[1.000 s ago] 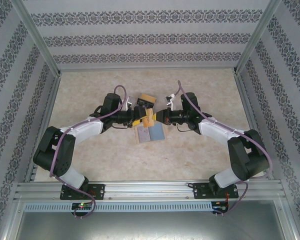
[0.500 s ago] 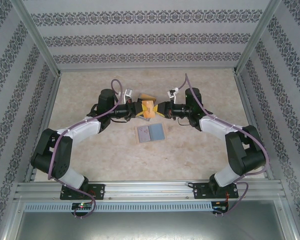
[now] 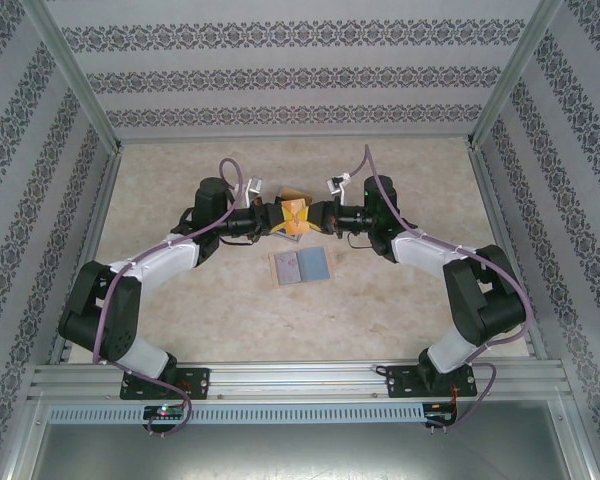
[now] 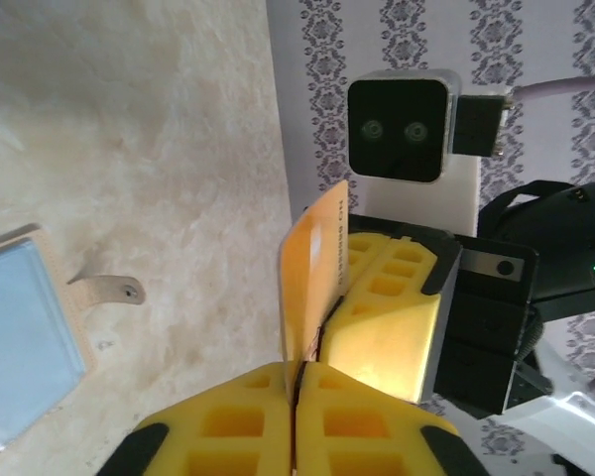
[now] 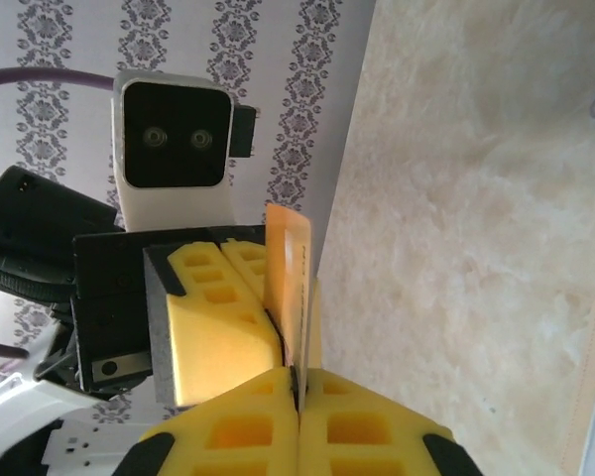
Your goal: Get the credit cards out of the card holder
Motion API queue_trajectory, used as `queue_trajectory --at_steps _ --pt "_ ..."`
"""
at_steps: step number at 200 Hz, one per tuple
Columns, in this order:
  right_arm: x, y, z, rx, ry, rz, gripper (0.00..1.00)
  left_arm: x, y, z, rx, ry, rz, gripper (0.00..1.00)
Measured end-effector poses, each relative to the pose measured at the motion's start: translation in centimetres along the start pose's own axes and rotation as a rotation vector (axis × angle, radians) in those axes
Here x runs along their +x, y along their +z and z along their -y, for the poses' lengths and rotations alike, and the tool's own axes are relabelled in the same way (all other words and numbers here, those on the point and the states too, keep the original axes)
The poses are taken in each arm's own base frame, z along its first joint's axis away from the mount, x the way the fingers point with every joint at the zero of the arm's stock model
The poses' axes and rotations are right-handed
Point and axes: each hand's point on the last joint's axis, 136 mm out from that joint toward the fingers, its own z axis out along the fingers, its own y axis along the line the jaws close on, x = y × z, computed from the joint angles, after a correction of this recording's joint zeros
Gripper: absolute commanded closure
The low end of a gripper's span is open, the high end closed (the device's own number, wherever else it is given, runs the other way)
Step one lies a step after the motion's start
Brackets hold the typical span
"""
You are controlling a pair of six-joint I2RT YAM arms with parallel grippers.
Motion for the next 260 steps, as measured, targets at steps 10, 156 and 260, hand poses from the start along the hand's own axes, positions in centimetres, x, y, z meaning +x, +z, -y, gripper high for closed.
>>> queue_trajectory --at_steps 10,156,260 --pt "-0.1 0.0 0.1 0.008 -0.007 0.005 1.00 0.0 0.0 -0.6 -0.035 0.002 0.003 0.61" --pt "-12.6 0.6 5.4 0.635 -0.626 0.076 1.00 -0.5 -7.3 -15.5 -0.744 -0.086 0.087 0.01" --pt "-13.8 3.8 8.6 0.608 -0.981 -0.208 1.00 0.1 -7.8 -15.5 -0.766 -0.047 0.045 0.01"
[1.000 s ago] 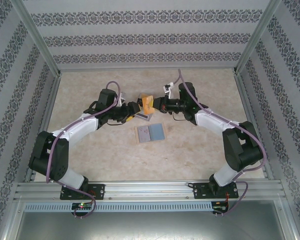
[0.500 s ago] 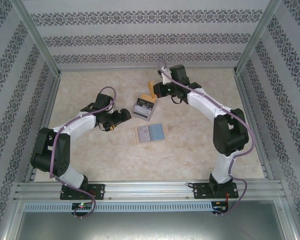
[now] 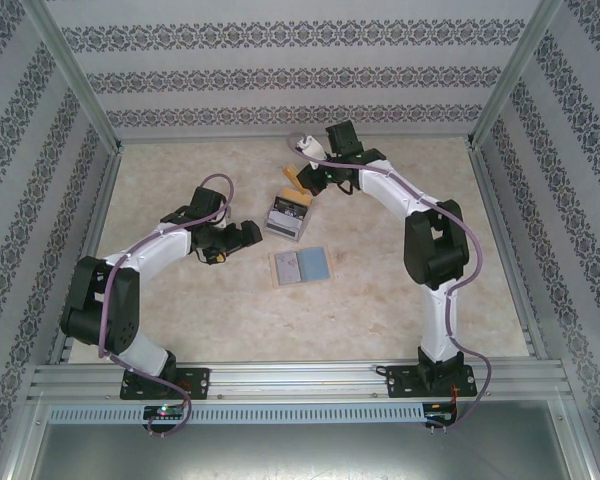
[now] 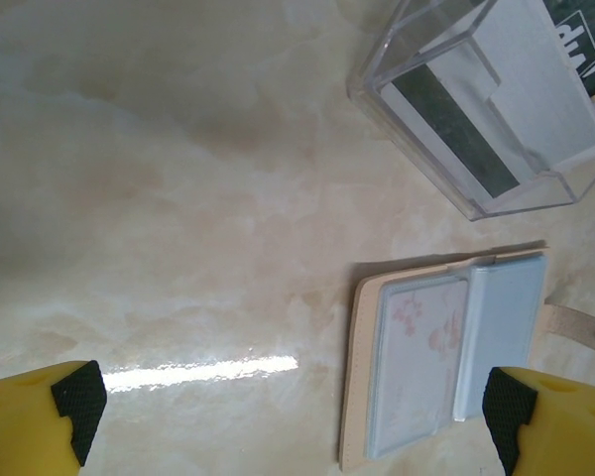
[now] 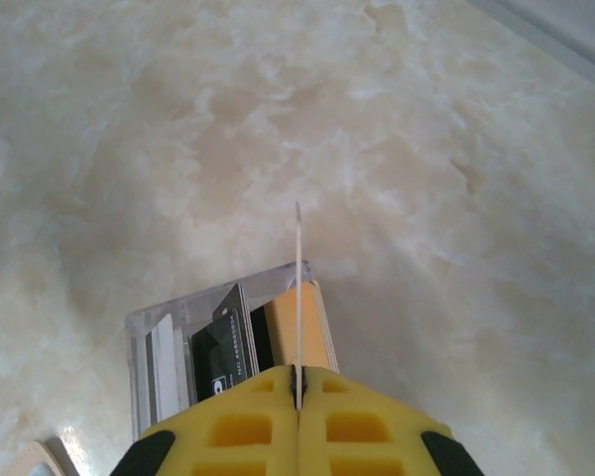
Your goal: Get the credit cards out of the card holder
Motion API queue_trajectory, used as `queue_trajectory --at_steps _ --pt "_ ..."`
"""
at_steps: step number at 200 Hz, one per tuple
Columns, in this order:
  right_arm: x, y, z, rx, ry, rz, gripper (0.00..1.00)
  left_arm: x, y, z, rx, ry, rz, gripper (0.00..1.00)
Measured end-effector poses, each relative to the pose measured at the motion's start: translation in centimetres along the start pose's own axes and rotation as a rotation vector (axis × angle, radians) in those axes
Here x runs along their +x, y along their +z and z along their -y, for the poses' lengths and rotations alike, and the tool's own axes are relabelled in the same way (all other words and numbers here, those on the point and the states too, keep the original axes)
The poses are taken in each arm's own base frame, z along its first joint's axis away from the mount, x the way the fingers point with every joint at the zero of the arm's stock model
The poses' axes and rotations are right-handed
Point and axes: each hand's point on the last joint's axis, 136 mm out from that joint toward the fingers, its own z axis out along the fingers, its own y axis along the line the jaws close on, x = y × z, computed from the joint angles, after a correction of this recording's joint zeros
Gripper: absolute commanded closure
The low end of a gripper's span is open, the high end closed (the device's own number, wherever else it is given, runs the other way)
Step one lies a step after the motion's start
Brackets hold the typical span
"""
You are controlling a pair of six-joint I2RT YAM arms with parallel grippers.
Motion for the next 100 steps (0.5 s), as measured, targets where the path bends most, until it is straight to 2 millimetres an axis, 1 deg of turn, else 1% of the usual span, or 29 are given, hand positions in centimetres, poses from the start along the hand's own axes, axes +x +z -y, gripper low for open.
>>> queue_trajectory --at_steps 45,70,100 --pt "1.5 1.5 0.3 -0.026 -0.049 -0.053 1.00 0.6 -0.3 0.2 0.023 0.001 -0.011 0.01" --pt "2.3 1.7 0.4 -0.023 -0.073 -0.090 1.00 1.1 -0.1 0.0 0.024 -0.003 -0.027 0.00" --pt "2.7 1.6 0.8 -0.002 -0.108 -0.122 0.89 1.3 0.0 -0.1 0.025 -0.005 -0.032 0.01"
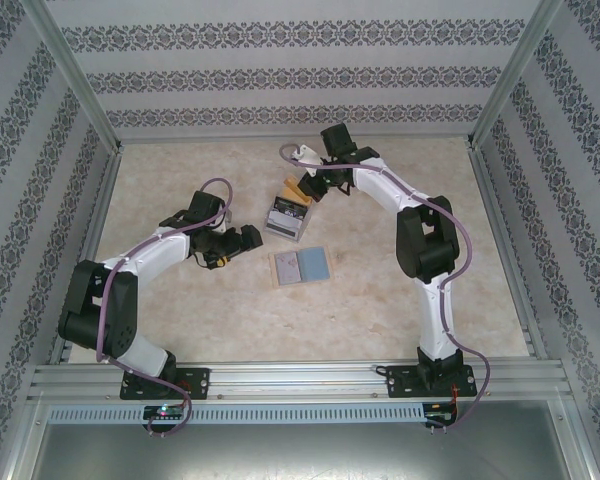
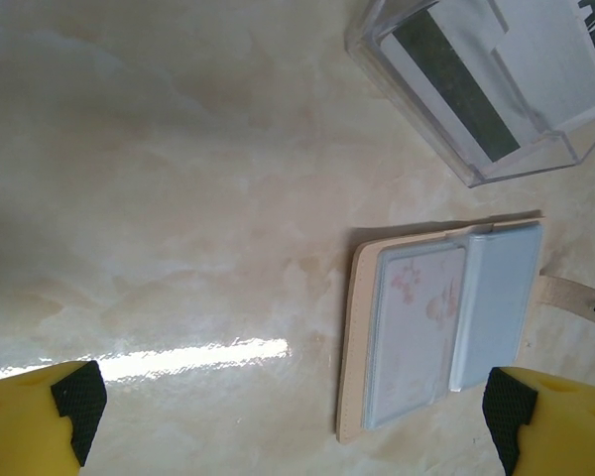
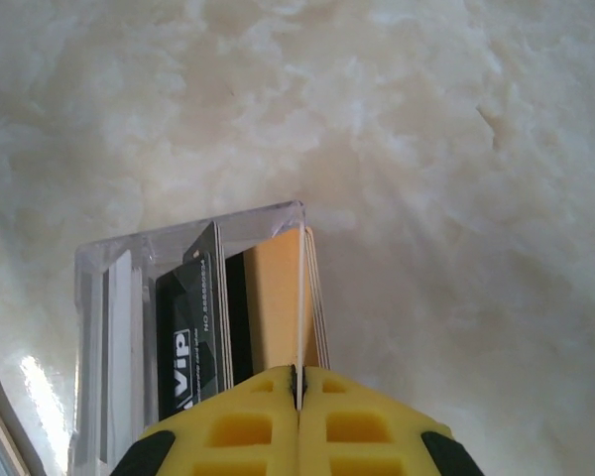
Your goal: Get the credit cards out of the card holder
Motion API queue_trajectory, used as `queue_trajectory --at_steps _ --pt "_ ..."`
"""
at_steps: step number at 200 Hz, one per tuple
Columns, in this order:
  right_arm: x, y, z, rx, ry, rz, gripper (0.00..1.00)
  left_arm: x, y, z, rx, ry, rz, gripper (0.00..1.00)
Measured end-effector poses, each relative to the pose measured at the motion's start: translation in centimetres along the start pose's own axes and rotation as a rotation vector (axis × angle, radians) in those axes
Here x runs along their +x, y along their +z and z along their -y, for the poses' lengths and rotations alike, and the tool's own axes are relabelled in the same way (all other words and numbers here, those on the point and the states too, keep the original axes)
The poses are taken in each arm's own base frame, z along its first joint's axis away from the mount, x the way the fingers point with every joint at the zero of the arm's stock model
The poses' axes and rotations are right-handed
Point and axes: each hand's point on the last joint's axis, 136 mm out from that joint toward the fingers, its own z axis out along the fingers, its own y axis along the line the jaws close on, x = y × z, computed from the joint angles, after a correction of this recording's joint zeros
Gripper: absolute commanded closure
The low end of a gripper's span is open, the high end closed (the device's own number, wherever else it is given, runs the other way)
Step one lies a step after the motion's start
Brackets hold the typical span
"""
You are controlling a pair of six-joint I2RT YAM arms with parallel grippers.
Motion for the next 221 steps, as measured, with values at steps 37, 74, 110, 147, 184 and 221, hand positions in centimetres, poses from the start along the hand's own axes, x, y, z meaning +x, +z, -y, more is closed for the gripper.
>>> queue_trajectory --at_steps 37,74,110,147,184,221 --pt "0.4 0.1 -0.2 0.018 -0.038 -0.039 0.82 0.0 0.0 0.1 0.003 0.001 -0.001 0.01" --pt "0.4 0.3 -0.6 0.023 -0.059 -0.063 0.72 -0.1 -0.3 0.3 0.009 0.005 0.007 0.01" --pt "0.2 0.1 -0.4 0.044 -0.002 -0.065 0.52 -0.2 -0.6 0.5 0.013 0.009 0.019 0.01" --pt "0.0 -2.3 -0.9 0.126 0.177 -0.049 0.54 -0.6 -1.1 0.3 -0.003 0.011 0.048 0.01" --pt "0.2 -6.6 -4.6 0.162 0.386 0.031 0.50 -1.2 -1.6 0.0 -0.026 0.008 0.081 0.01" --pt "3.4 -6.5 -10.2 0.129 0.545 -0.007 0.36 -1.6 -1.9 -0.5 -0.048 -0.003 0.107 0.01"
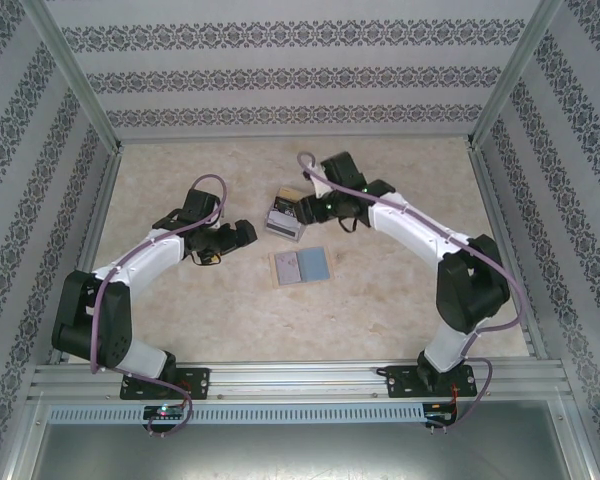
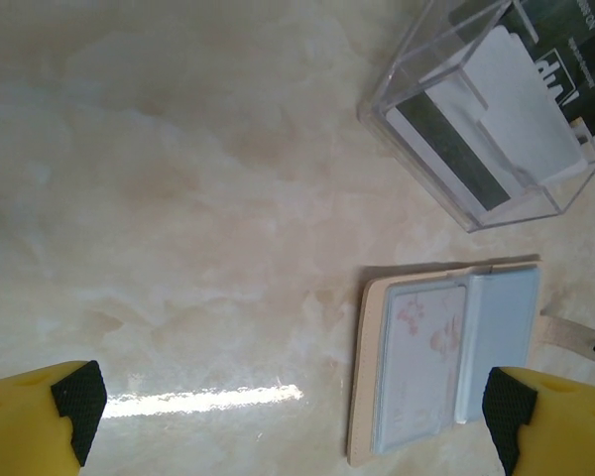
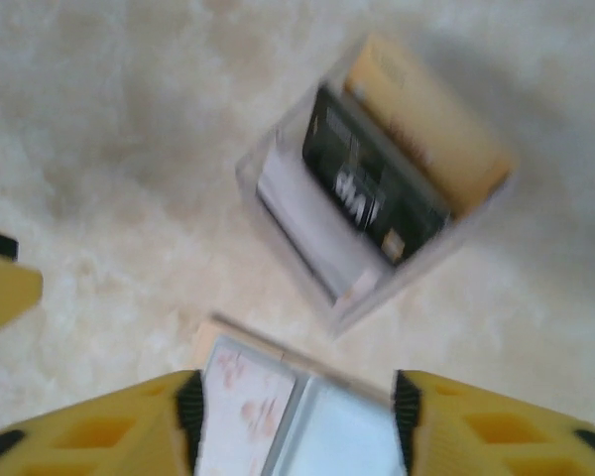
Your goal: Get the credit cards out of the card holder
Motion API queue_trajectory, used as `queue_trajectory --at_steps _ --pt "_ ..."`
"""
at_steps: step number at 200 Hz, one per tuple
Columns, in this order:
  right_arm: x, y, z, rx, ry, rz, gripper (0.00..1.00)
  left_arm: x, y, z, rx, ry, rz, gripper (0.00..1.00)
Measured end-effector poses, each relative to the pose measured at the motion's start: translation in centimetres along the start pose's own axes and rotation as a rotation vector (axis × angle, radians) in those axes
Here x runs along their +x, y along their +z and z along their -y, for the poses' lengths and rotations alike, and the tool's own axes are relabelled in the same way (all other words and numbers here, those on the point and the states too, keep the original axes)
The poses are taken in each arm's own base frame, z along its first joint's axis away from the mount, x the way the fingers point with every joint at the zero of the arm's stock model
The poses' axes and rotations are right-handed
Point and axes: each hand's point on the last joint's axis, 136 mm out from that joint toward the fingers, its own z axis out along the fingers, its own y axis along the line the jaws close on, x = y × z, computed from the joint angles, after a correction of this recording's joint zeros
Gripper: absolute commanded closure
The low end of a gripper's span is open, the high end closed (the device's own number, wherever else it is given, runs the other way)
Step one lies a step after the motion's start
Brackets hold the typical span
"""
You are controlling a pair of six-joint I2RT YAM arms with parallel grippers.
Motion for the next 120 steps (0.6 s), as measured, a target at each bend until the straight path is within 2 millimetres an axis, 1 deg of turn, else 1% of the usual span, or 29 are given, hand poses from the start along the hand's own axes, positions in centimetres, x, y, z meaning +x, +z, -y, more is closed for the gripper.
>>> queue_trajectory --at_steps 19,31,47,59,86,120 --pt "4.1 1.1 -0.6 0.035 0.034 -0.079 0.27 -0.1 -0.1 -0.2 -0.011 -0.006 0.012 0.00" --pt "6.5 1.8 -1.0 0.046 0.058 -0.136 0.24 -0.2 -0.2 -0.4 -0.018 -0.011 0.016 0.01" --pt "8.7 2.2 -1.4 0.059 0.070 -0.188 0.20 -0.3 -0.2 -0.7 -0.028 -0.017 0.023 0.01" --pt "9.5 2.3 -1.7 0.075 0.074 -0.206 0.19 -0.6 -0.3 -1.0 -0.038 -0.026 0.032 0.01" --pt "10.0 2.5 -2.1 0.119 0.070 -0.212 0.18 -0.8 -0.3 -1.3 -0.046 -0.035 0.040 0.01" --pt "10.6 4.3 -1.4 0.190 0.063 -0.250 0.20 -0.8 -0.5 -1.0 -0.031 -0.032 0.039 0.01"
